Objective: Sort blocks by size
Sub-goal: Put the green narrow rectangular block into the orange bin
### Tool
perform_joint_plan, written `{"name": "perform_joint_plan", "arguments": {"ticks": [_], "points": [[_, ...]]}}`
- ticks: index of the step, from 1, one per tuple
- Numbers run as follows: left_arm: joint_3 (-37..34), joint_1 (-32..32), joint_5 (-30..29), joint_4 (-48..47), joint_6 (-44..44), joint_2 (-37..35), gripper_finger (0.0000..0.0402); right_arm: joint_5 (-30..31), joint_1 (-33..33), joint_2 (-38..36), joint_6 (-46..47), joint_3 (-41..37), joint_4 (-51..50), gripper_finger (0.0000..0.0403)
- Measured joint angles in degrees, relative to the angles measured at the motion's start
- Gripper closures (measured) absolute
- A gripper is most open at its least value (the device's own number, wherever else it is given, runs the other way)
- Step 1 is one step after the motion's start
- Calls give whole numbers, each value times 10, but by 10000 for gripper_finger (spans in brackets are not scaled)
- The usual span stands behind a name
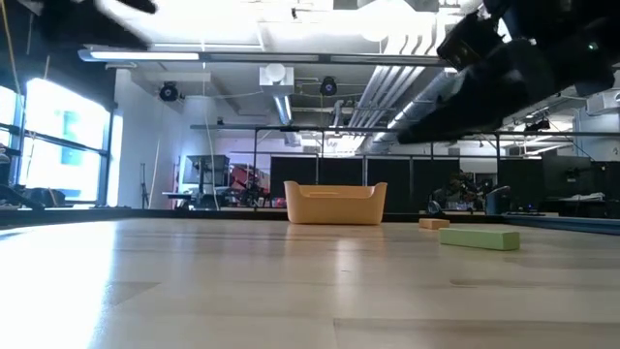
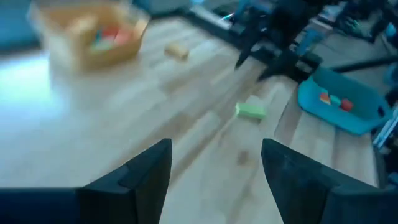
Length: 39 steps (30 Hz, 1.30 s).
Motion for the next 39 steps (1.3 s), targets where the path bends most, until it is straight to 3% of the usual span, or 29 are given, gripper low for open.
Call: {"name": "perform_joint_plan", "arguments": {"ticks": [4,8,13,18,28,33,39], "points": [[-26,58,19,192,276,9,168,-35,27,0,1,1,-66,158],[-54,118,54,359,436,30,167,62,81,0,34,20,-139,153],[-59,172,117,477,547,83,167,181,151,0,158,24,-161,159],[-59,209,127,605,612,171,167,267,201,25,261,24,-188,160],[-59,267,240,861,632,340,167,271,206,117,346,24,-193,140],[-59,277,262,892,651,379,167,214,206,154,361,26,-181,146],[-59,280,263,894,648,383,167,221,207,205,339,26,-143,181]]}}
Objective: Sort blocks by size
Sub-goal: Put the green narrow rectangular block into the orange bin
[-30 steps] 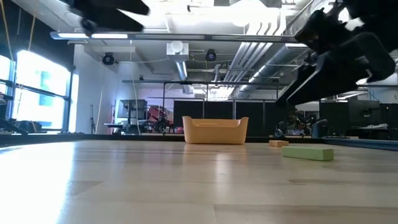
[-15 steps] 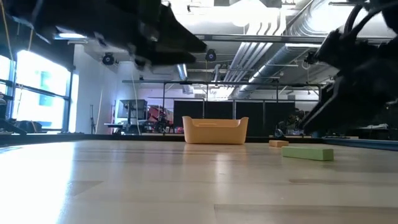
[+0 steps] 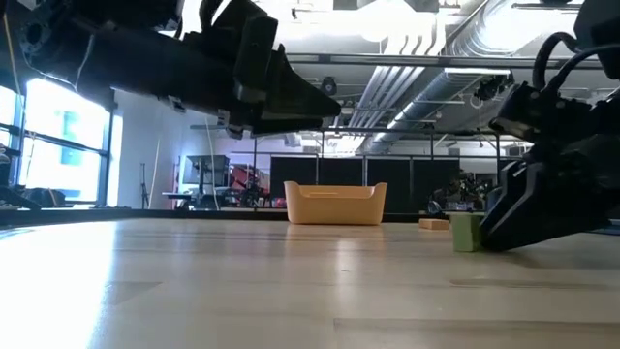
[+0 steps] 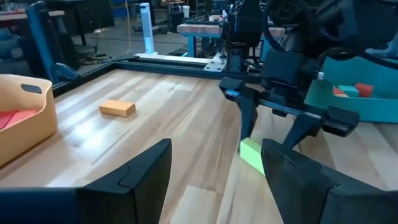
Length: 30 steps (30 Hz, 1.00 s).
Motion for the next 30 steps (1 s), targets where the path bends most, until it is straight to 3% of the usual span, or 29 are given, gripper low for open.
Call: {"name": "perform_joint_plan", "arguments": {"ticks": [6,10,15,19,24,30], "points": [[0,0,27,-1,8,0,167,9,-1,16,-92,-1,51,266],[0,0,39,-1,8,0,167,-30,-22,17,-166,-2,87,324],[0,0,58,-2,9,0,167,-64,-51,17,-225,-2,114,352],[0,0,59,-2,8,0,167,-82,-65,4,-289,-2,125,335],[0,0,59,-3,8,0,167,-115,-96,-33,-309,-3,84,269],[0,0,58,-3,8,0,167,-290,-164,-17,-431,-3,132,192]]}}
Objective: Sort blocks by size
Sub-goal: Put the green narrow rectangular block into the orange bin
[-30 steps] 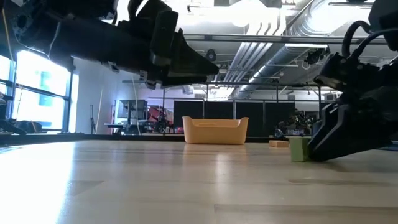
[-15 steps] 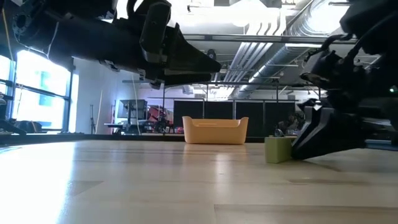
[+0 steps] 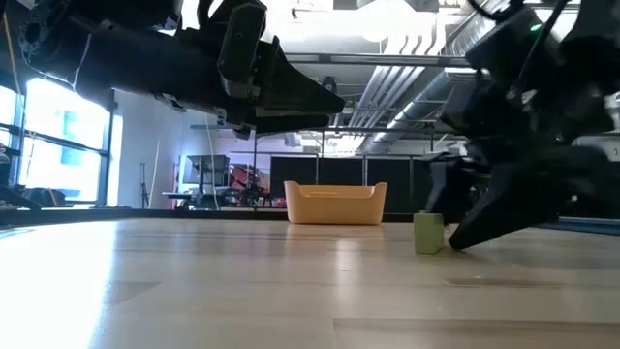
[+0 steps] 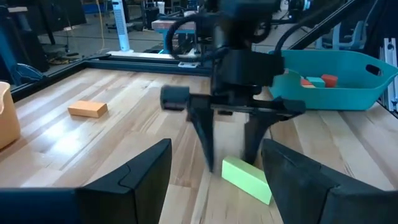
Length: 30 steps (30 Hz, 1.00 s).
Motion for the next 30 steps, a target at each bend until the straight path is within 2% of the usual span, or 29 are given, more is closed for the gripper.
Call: {"name": "perform_joint_plan", "arguments": {"ticks": [4,7,10,16,19,21,23,26,30], "points": [[0,0,0,0,-3,0,167,-122,-38,43,-75,1,92,185],[0,0,0,-3,-15,0,167,-176,-59,76,-83,8,117,195],[0,0,0,-3,-16,0,167,-213,-69,97,-70,16,127,223],[0,0,-1,-22,-15,0,167,-200,-71,99,7,18,140,353],[0,0,-1,-32,-5,0,167,-149,-69,85,57,16,164,348],[0,0,-1,-32,28,0,167,-114,-71,64,88,17,177,348],[3,-5,4,-36,89,0,167,-112,-78,44,113,17,172,343],[23,-17,31,-52,221,0,167,-161,-94,18,144,16,161,340],[59,-27,45,-77,369,0,165,-260,-124,9,173,17,160,347]]}}
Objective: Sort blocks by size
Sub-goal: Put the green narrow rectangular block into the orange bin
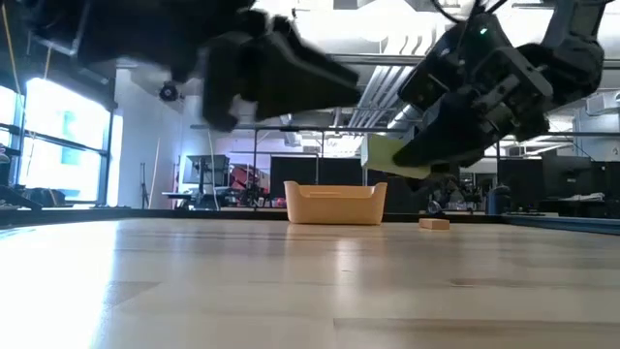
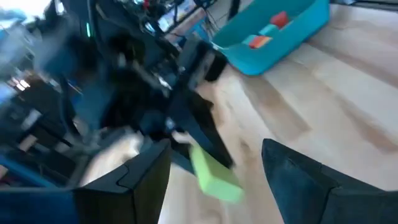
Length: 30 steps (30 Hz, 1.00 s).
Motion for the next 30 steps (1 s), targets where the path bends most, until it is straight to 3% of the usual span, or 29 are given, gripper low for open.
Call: {"name": "perform_joint_plan", "arguments": {"ticks": [4,10,18,23,30], "points": [[44,14,-4,-73,30,0,148,-63,-36,1,34,0,1,344],[94,36,-13,-231,22,0,122,-86,-72,2,38,0,5,342],[95,54,-78,-229,33,12,119,-105,-92,2,12,0,7,342],[95,65,-80,-203,82,48,119,-128,-120,2,3,1,7,342],[95,62,-96,-92,105,85,124,-170,-145,2,43,1,6,341]]}}
